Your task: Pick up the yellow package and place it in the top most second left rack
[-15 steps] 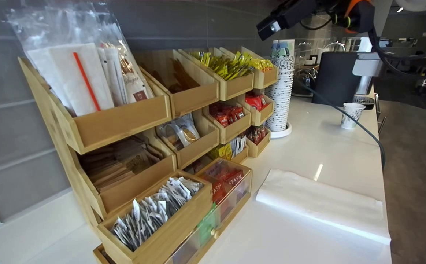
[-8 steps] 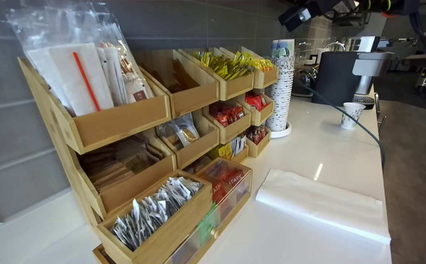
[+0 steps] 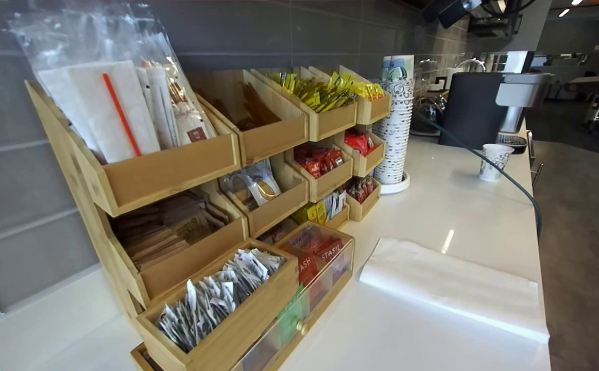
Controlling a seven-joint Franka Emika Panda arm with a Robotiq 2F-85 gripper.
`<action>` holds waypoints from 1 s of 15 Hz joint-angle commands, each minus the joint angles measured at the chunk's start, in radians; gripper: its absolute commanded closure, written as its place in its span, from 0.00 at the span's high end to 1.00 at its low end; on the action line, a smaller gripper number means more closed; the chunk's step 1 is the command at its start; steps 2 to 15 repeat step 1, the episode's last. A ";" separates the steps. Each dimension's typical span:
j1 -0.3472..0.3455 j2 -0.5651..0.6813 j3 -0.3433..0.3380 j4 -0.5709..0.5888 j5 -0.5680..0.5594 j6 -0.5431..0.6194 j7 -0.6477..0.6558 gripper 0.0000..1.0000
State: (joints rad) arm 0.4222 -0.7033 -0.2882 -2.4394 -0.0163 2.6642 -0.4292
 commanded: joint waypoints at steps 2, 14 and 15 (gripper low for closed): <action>-0.030 0.006 0.026 0.001 0.040 -0.002 -0.027 1.00; -0.030 0.006 0.026 0.001 0.040 -0.002 -0.027 1.00; -0.030 0.006 0.026 0.001 0.040 -0.002 -0.027 1.00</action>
